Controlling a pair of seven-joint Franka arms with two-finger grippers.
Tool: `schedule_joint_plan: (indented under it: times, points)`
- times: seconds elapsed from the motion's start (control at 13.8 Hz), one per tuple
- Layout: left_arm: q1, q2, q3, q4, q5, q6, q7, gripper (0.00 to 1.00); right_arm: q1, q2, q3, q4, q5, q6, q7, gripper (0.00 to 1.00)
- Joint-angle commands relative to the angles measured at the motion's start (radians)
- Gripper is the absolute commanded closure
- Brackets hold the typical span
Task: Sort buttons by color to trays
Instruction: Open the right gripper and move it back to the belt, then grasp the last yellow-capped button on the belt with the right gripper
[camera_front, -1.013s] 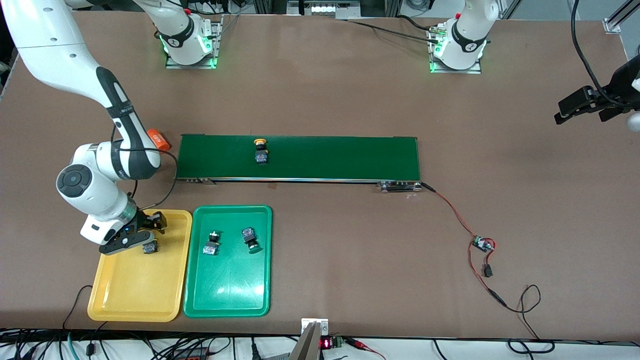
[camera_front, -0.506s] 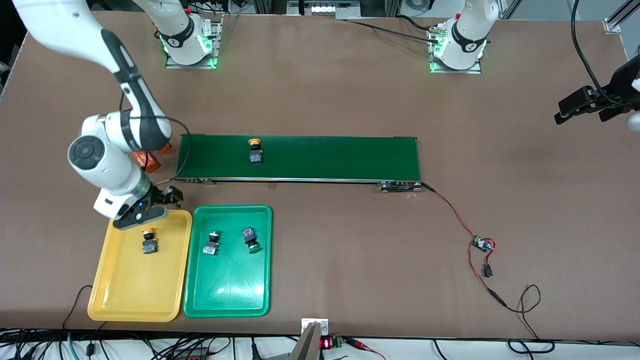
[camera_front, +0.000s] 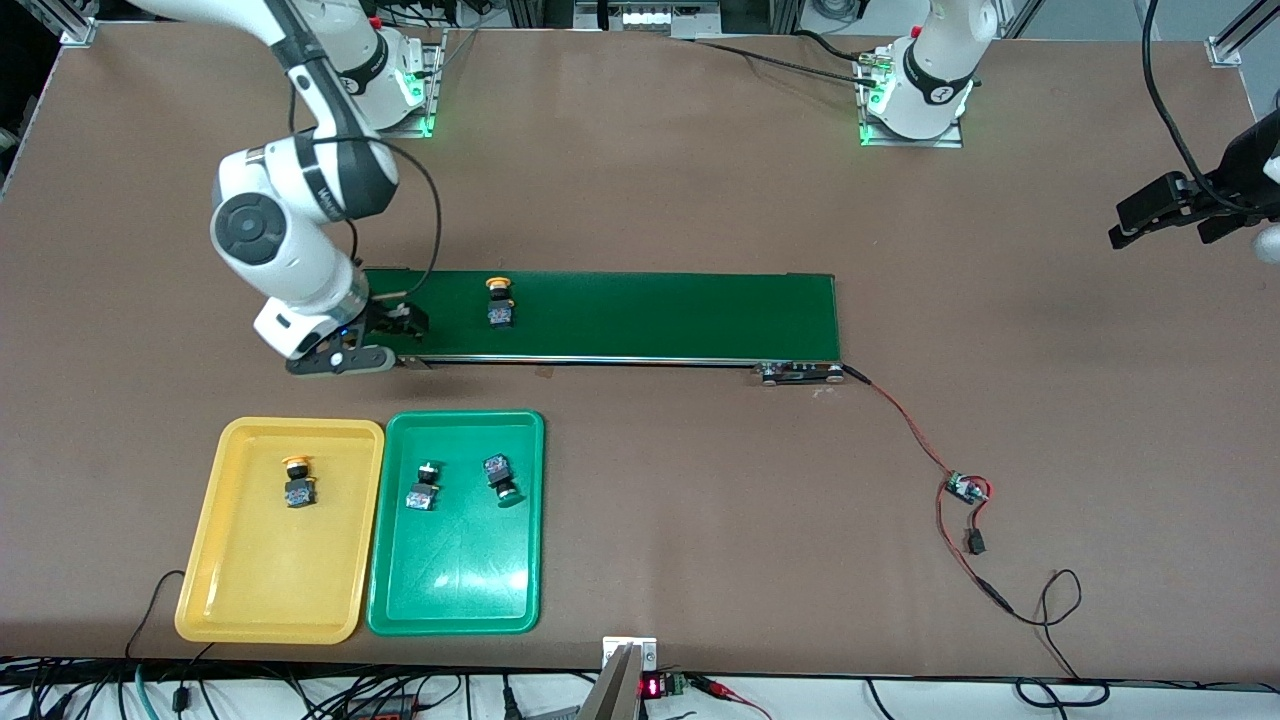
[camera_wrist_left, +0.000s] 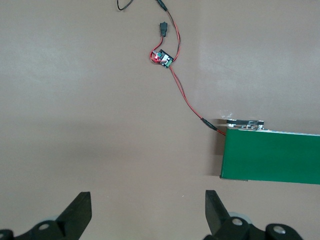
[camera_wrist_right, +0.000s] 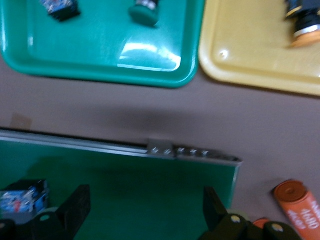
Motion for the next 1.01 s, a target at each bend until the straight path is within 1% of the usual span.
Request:
schedule_joint_plan:
  times: [0.0,0.14,0.29,0.58,0.8,0.94]
  points:
    - [0.001,-0.014,-0.002,-0.004,0.0,-0.012,0.015,0.0,0.012,-0.055,0.041,-0.072,0.014,-0.001,0.069,0.0]
    - [0.001,-0.014,-0.002,-0.004,0.0,-0.013,0.015,0.0,0.012,-0.069,0.064,-0.093,0.025,0.007,0.112,0.0]
    - [0.001,-0.014,-0.002,-0.004,0.003,-0.012,0.016,0.0,0.014,-0.067,0.101,-0.096,0.06,0.01,0.128,0.0]
    - [0.001,-0.014,-0.002,-0.004,0.003,-0.013,0.016,0.0,0.031,-0.052,0.106,-0.106,0.063,0.029,0.126,0.0]
    - [0.001,-0.014,-0.002,-0.004,0.003,-0.013,0.016,0.0,0.043,-0.037,0.112,-0.152,0.063,0.092,0.125,0.0]
    - [0.001,-0.014,-0.002,-0.004,0.003,-0.013,0.016,0.0,0.044,-0.024,0.112,-0.161,0.063,0.112,0.123,0.0]
